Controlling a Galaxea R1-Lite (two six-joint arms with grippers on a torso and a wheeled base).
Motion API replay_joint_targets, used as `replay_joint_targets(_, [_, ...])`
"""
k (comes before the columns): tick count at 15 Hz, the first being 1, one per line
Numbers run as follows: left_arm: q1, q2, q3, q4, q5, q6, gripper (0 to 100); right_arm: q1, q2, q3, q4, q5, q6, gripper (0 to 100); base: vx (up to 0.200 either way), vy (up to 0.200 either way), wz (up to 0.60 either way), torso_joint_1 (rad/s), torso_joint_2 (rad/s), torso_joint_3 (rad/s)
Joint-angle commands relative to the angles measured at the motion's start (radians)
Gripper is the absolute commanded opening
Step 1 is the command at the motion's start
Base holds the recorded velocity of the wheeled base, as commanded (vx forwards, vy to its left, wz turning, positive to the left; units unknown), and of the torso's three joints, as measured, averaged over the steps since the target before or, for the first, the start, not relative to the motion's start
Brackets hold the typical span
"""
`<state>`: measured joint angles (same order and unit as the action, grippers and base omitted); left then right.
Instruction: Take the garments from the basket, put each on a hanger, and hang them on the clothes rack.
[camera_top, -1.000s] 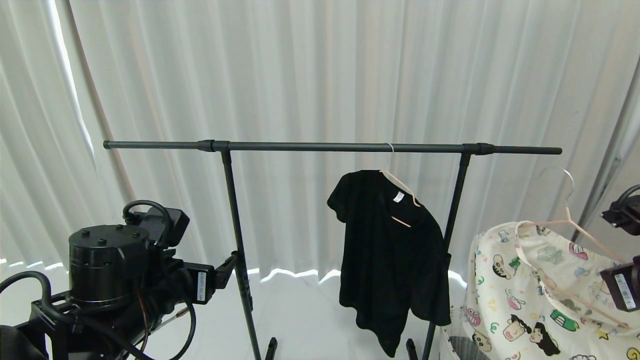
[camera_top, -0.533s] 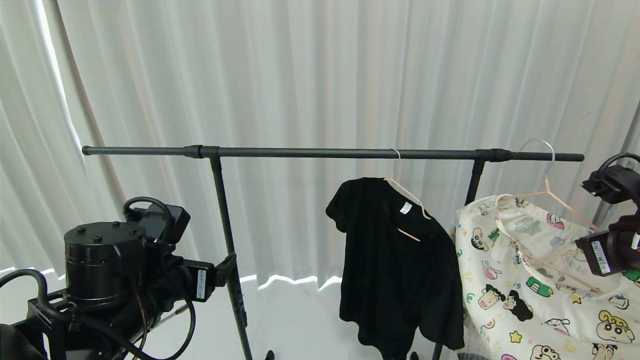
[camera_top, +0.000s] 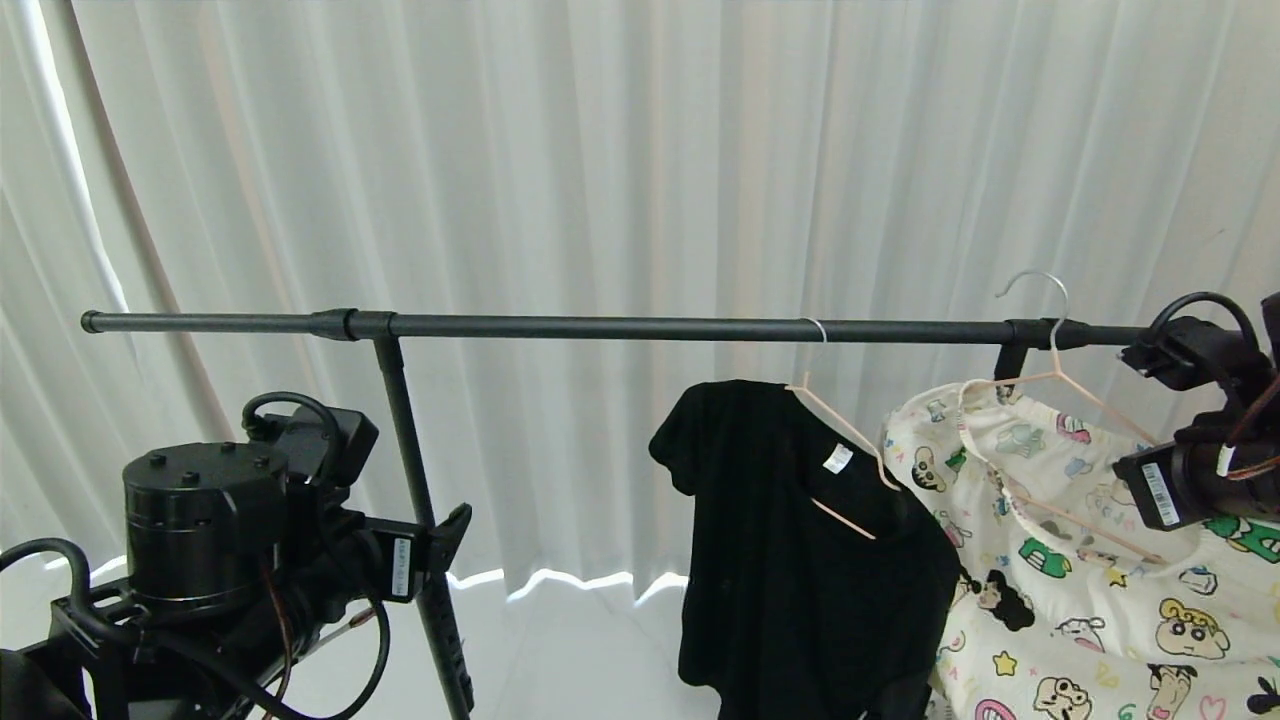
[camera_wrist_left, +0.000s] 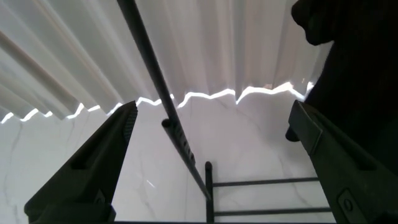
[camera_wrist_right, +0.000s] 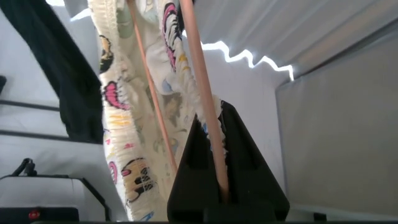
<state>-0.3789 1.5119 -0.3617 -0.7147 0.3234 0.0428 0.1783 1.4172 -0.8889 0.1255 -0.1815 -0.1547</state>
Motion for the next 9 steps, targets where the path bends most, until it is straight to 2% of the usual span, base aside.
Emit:
replay_joint_targets(1, [0.000, 0.001, 0.001, 0.000, 0.000, 0.000, 100, 0.003, 0.058, -0.019, -0.009, -0.001, 0.000, 0, 0.000, 0.000, 0.00, 0.000, 0.00, 0.000])
replay_joint_targets(6, [-0.005, 0.004, 0.001, 0.001, 0.000, 0.000, 100, 0.003, 0.233, -0.088, -0.070, -0.001, 0.004, 0, 0.000, 0.000, 0.00, 0.000, 0.00, 0.000])
replay_joint_targets(9, [-0.037, 0.005, 0.009, 0.001, 0.000, -0.001, 100, 0.001, 0.341, -0.108, -0.162, -0.004, 0.006, 0, 0.000, 0.000, 0.00, 0.000, 0.00, 0.000])
